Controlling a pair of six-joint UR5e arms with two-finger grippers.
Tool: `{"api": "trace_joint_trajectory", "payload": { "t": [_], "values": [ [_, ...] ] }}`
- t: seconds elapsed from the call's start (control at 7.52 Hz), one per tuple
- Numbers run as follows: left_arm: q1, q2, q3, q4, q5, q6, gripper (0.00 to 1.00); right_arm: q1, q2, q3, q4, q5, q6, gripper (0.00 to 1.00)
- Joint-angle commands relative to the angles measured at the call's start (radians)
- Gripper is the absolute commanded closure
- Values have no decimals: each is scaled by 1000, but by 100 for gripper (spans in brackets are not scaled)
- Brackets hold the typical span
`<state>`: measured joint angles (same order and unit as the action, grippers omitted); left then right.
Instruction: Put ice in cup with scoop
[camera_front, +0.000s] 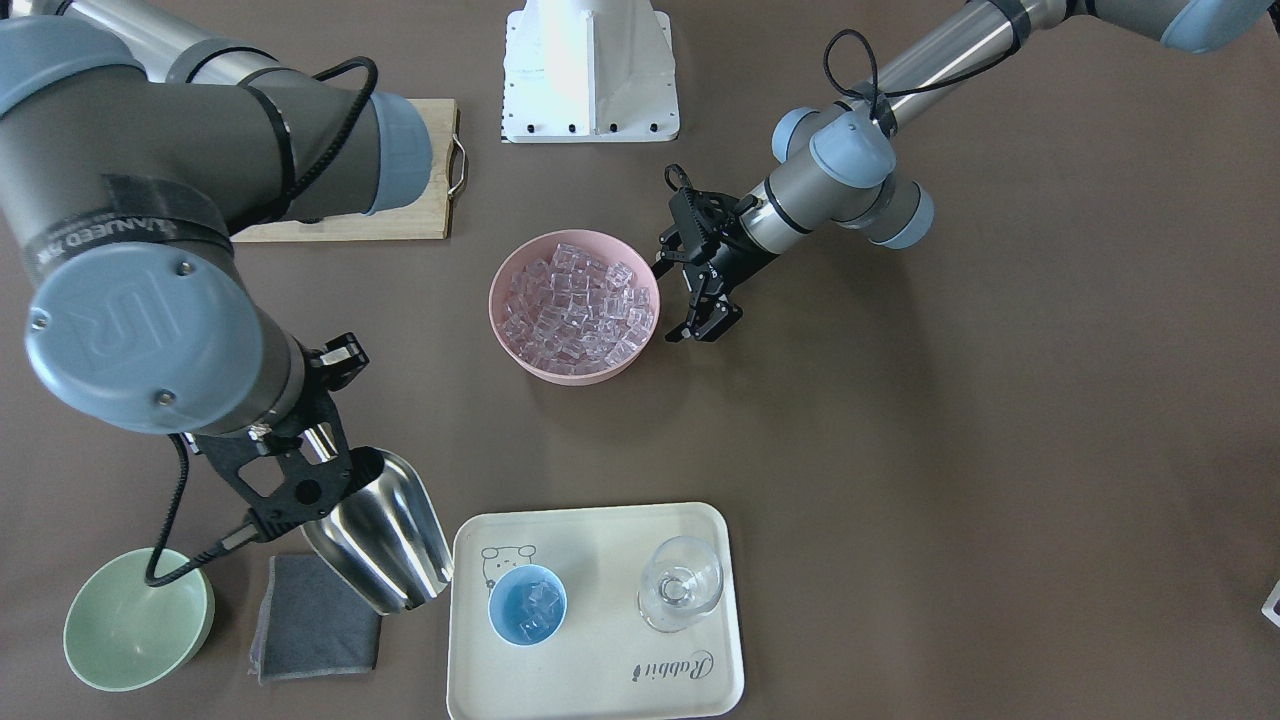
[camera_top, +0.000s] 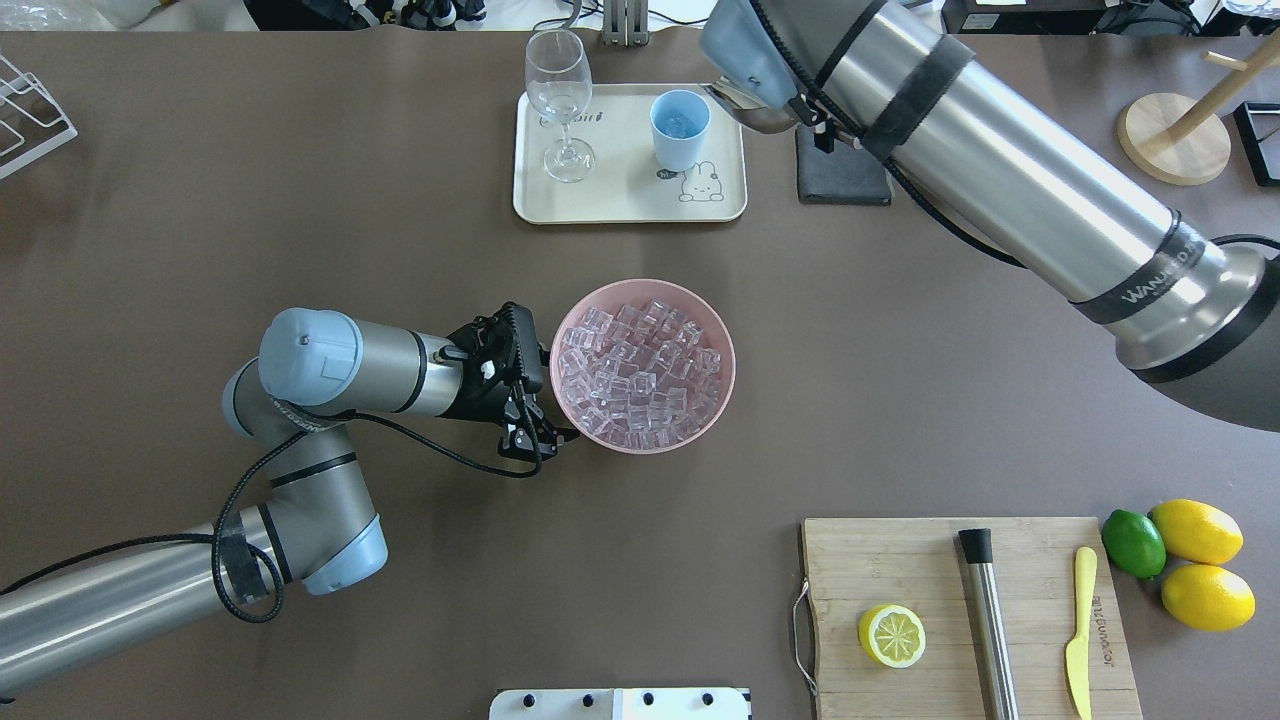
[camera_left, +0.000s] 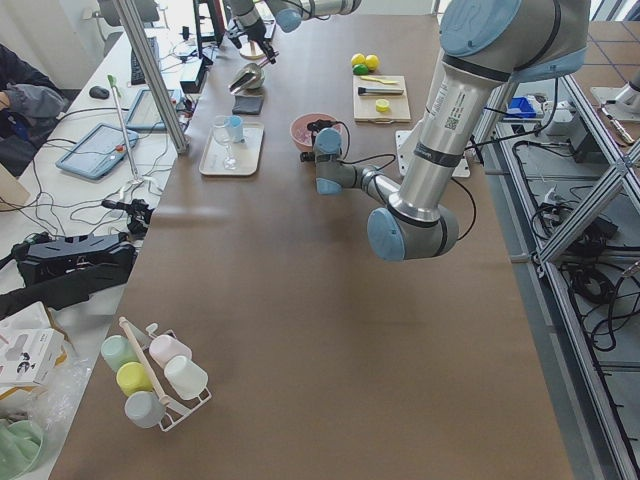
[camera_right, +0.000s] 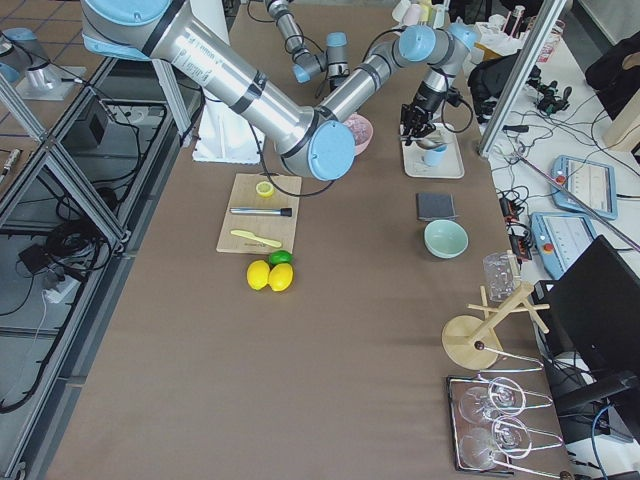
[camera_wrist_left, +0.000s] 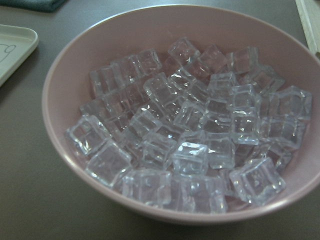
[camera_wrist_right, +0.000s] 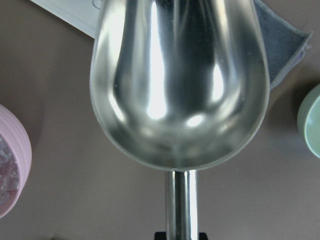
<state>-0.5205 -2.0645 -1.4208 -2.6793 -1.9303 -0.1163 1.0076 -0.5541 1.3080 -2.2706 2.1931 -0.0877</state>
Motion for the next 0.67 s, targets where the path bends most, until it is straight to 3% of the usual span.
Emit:
{"api": "trace_joint_trajectory", "payload": {
  "t": [0.0,0.13,0.53],
  "values": [
    [-59,146,-230,189,-4,0,2,46,-163,184,-1,5,64,100],
    [-109,205,-318,299,-6,1,2,61,-273,288,5,7,78,100],
    [-333,288,-395,558,-90,0,2,92,-496,477,61,25,242,100]
  ]
}}
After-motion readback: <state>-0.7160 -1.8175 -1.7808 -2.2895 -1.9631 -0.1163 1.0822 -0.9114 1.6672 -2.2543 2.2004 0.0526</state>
